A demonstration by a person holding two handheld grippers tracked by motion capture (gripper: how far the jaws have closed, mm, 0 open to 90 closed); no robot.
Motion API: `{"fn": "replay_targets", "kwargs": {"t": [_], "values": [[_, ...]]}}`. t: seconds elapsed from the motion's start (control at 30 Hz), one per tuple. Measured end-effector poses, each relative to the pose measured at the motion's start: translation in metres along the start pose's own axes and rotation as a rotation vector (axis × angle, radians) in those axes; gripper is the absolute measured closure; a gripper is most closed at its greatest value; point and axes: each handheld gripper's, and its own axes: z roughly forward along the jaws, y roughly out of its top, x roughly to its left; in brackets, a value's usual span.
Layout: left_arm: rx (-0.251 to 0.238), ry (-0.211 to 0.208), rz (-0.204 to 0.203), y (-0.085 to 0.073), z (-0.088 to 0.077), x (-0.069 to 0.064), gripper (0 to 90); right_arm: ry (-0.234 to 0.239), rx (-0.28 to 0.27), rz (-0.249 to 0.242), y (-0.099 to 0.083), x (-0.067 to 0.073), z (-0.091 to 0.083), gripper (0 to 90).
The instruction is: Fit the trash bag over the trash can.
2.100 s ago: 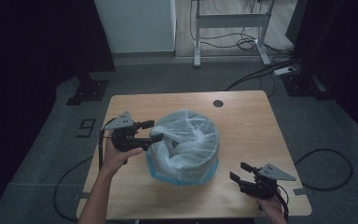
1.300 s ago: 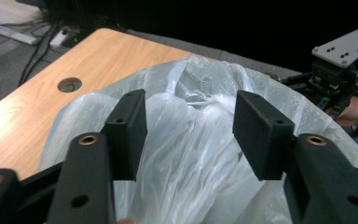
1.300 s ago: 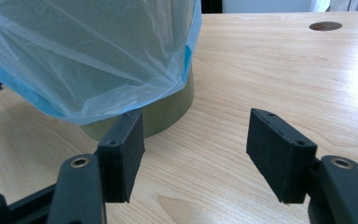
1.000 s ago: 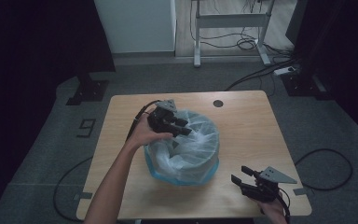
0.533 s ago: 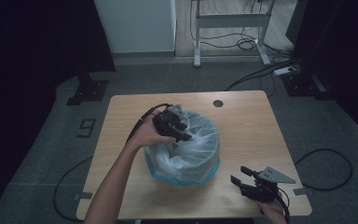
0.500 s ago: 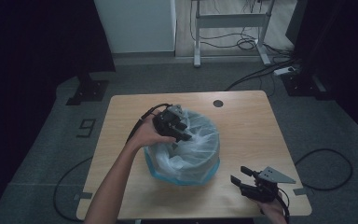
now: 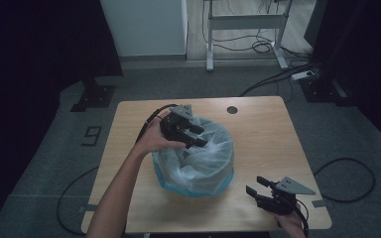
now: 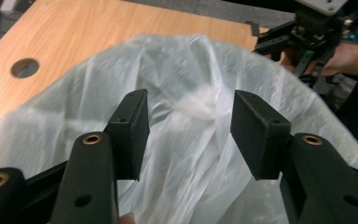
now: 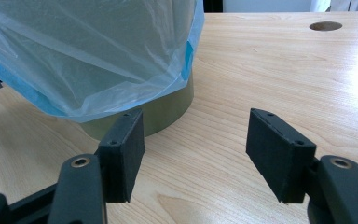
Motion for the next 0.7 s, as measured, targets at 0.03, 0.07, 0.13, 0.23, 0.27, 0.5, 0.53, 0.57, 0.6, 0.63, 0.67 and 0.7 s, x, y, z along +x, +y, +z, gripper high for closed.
{"fn": "replay_targets", "kwargs": {"t": [0.03, 0.07, 0.13, 0.23, 0.27, 0.5, 0.53, 0.57, 0.6, 0.63, 0.67, 0.7], "values": [[0.0, 0.0, 0.0, 0.0, 0.0, 0.0, 46.6, -0.001, 0.001, 0.001, 0.0, 0.0, 0.0, 36.5], [0.018, -0.004, 0.009, 0.003, 0.004, -0.001, 46.6, -0.001, 0.001, 0.003, 0.0, -0.001, -0.001, 36.4], [0.04, -0.01, 0.017, 0.006, 0.01, -0.002, 46.9, -0.003, -0.002, 0.005, 0.0, -0.002, -0.001, 36.4], [0.075, -0.009, 0.025, 0.009, 0.017, -0.004, 49.0, -0.003, -0.004, 0.006, 0.0, -0.002, -0.002, 36.4], [0.116, -0.008, 0.037, 0.011, 0.024, -0.005, 50.4, -0.002, -0.003, 0.004, 0.0, -0.002, -0.002, 36.4], [0.216, -0.002, 0.046, 0.012, 0.041, -0.01, 58.6, 0.0, -0.001, 0.002, 0.0, 0.0, -0.001, 36.4], [0.242, 0.004, 0.05, 0.012, 0.044, -0.011, 58.6, 0.0, 0.0, 0.002, 0.0, 0.0, -0.001, 36.4], [0.242, 0.004, 0.05, 0.012, 0.044, -0.011, 58.6, 0.0, 0.0, 0.002, 0.0, 0.0, -0.001, 36.4], [0.249, 0.008, 0.05, 0.011, 0.045, -0.011, 58.4, 0.0, 0.001, 0.001, 0.0, 0.0, -0.001, 36.4], [0.25, 0.008, 0.049, 0.011, 0.045, -0.011, 57.9, 0.0, 0.001, 0.001, 0.0, 0.0, -0.001, 36.5], [0.246, 0.01, 0.049, 0.011, 0.044, -0.011, 57.3, 0.001, 0.002, 0.001, 0.0, 0.0, -0.001, 36.4], [0.246, 0.01, 0.049, 0.011, 0.044, -0.011, 56.1, 0.001, 0.002, 0.001, 0.0, 0.0, -0.001, 36.4]]}}
